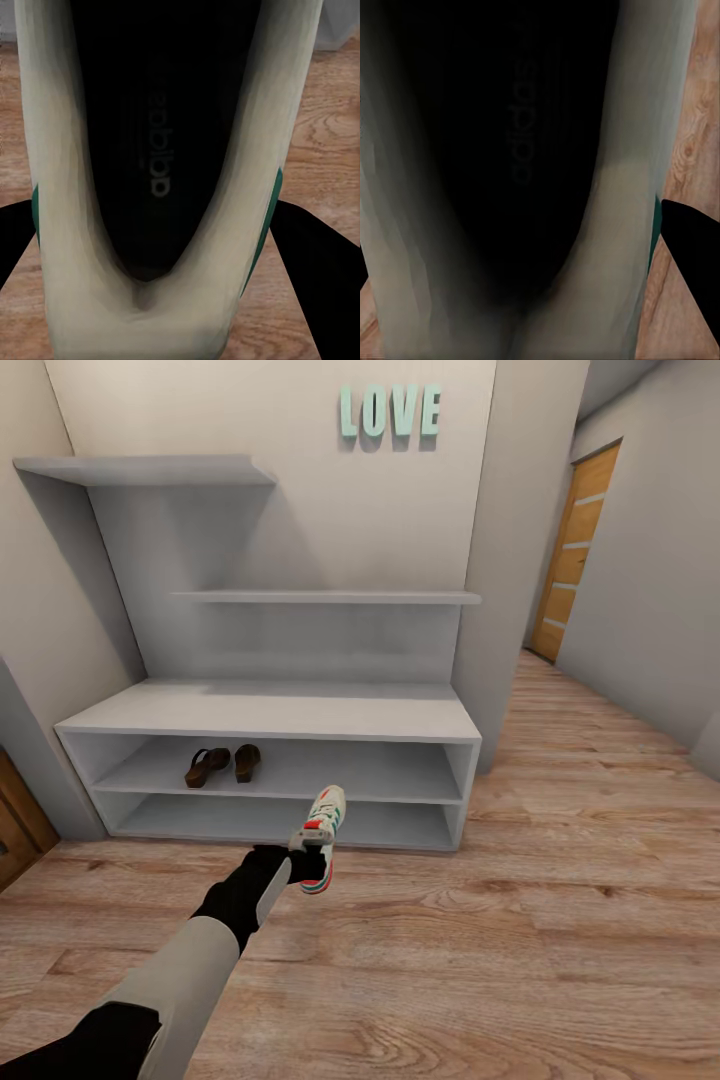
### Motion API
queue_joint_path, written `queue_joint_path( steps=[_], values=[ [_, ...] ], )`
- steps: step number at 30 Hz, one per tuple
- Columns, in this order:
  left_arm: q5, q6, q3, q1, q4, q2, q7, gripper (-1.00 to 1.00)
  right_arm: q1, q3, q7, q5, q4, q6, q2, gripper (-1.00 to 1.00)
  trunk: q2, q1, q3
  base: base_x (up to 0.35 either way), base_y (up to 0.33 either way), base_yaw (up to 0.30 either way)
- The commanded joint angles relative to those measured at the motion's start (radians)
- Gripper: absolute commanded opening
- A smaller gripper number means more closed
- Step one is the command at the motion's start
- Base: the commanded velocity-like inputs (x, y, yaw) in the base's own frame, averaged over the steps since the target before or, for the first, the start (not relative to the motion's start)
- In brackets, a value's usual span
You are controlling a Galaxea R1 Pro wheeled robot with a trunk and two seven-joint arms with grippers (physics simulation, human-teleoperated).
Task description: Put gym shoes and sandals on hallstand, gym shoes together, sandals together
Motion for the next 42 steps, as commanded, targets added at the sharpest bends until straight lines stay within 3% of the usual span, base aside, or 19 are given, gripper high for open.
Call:
queue_joint_path(
  steps=[1,11,25,29,38,42],
  values=[
    [0.009,0.005,-0.003,-0.001,-0.001,0.001,0.002,-1.00,-0.001,-0.002,0.009,0.010,-0.001,0.004,0.000,-1.00,0.000,0.000,-0.001,0.000,0.000,0.000],
    [0.009,0.005,0.000,-0.001,-0.001,0.004,0.002,-1.00,-0.001,-0.002,0.007,0.032,0.001,0.005,0.005,-1.00,0.000,0.000,-0.001,0.000,0.000,0.000],
    [0.008,0.005,0.001,-0.001,-0.002,0.009,0.002,-1.00,-0.001,0.000,0.006,0.035,0.001,0.005,0.006,-1.00,-0.004,0.006,-0.070,0.000,0.000,0.000],
    [0.008,0.005,0.001,-0.001,-0.002,0.023,0.002,-1.00,-0.001,0.000,0.006,0.034,0.001,0.005,0.006,-1.00,-0.004,0.006,-0.071,0.000,0.000,0.000],
    [0.008,0.005,0.002,-0.001,-0.001,0.029,0.002,-1.00,-0.001,0.002,0.006,0.036,0.001,0.005,0.006,-1.00,-0.004,0.006,-0.071,0.000,0.000,0.000],
    [0.008,0.005,0.001,-0.001,-0.001,0.029,0.002,-1.00,-0.001,0.002,0.006,0.036,0.001,0.005,0.006,-1.00,-0.005,0.008,-0.089,0.000,0.000,0.000]
  ],
)
